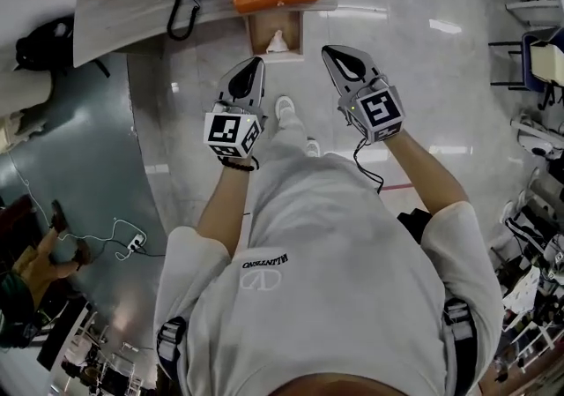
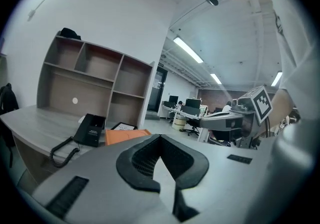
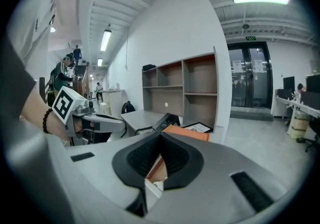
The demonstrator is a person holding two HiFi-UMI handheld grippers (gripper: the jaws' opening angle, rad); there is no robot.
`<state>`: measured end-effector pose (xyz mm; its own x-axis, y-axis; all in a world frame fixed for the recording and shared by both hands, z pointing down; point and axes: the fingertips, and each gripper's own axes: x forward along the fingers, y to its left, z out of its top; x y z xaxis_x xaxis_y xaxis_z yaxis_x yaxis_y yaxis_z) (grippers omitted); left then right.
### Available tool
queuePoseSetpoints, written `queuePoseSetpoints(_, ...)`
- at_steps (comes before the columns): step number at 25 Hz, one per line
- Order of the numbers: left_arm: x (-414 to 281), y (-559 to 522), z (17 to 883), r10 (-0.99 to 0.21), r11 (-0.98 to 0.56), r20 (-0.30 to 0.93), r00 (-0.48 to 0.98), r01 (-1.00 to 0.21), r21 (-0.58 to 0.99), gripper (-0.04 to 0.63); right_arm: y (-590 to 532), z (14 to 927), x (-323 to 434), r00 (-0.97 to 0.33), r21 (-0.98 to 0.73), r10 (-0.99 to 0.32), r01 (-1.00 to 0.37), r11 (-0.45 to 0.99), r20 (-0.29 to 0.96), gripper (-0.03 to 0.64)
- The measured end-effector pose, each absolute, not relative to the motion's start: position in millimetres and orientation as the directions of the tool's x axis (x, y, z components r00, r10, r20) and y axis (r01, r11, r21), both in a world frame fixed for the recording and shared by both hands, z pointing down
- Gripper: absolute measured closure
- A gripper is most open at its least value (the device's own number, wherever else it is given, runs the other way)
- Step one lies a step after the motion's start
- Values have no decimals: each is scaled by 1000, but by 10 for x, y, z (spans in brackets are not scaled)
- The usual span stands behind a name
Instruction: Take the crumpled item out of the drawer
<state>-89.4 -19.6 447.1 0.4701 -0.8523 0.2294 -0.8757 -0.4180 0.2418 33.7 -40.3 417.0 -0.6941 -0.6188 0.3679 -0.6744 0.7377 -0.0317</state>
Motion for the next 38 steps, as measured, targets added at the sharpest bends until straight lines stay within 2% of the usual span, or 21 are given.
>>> queuePoseSetpoints(8,-1006,-805,5134,-830,-391,284,480,-864,317,594,-943,4820,-18,-675,-113,-614,-705,700,409,617)
queuePoseSetpoints(18,-864,-1123,6029,-773,-377,391,500,-857,352,584,-1301,5534,-154,-656,-127,-596,-714,688,463,617)
queuePoseSetpoints(26,-736,-1262,6669,-746,-338,488,453,-889,308,568,-1303,6354,-154,-651,-209,-544,-722,660,530,617)
queuePoseSetpoints(31,-703,-1369,7151,-723,-309,540,432,-900,307,540,-1359,6884,-144,-631,-244,-528,-743,624,568,617)
queuePoseSetpoints(38,-634,-1363,7700,-682,-257,609,405,-912,319,460,-1379,7367,-124,-599,-274,-521,-774,570,608,617)
